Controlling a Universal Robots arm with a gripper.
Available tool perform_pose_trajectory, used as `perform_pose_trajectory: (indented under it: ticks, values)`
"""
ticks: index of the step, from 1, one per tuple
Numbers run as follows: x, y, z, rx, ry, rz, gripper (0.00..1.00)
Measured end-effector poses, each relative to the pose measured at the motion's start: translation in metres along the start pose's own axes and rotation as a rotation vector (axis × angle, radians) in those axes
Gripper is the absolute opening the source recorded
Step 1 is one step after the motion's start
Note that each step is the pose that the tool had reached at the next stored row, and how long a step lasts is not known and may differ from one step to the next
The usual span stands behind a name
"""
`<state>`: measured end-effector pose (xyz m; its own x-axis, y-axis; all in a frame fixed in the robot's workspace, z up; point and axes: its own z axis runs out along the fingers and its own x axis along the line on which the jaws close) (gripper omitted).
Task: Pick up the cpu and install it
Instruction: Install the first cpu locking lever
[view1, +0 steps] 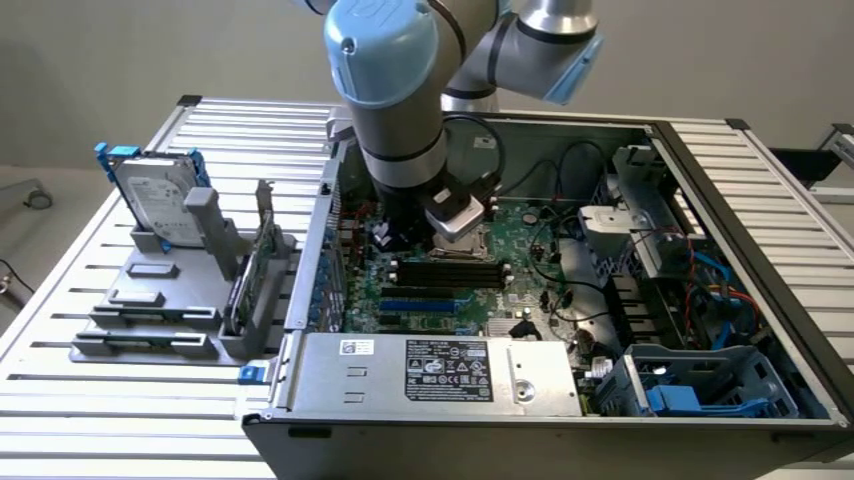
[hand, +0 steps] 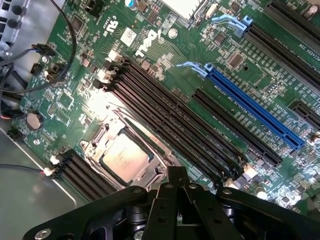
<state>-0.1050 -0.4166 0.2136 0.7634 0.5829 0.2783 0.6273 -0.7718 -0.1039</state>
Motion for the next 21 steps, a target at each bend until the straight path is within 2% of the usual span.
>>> perform_pose_trajectory:
  ticks: [8, 21]
  values:
    - [-0.001, -0.0028, 0.0085, -0.0002, 0.0004, 0.0, 0.11]
    - [-0.004, -0.0043, 0.0138, -0.0027, 0.0012, 0.009, 0.11]
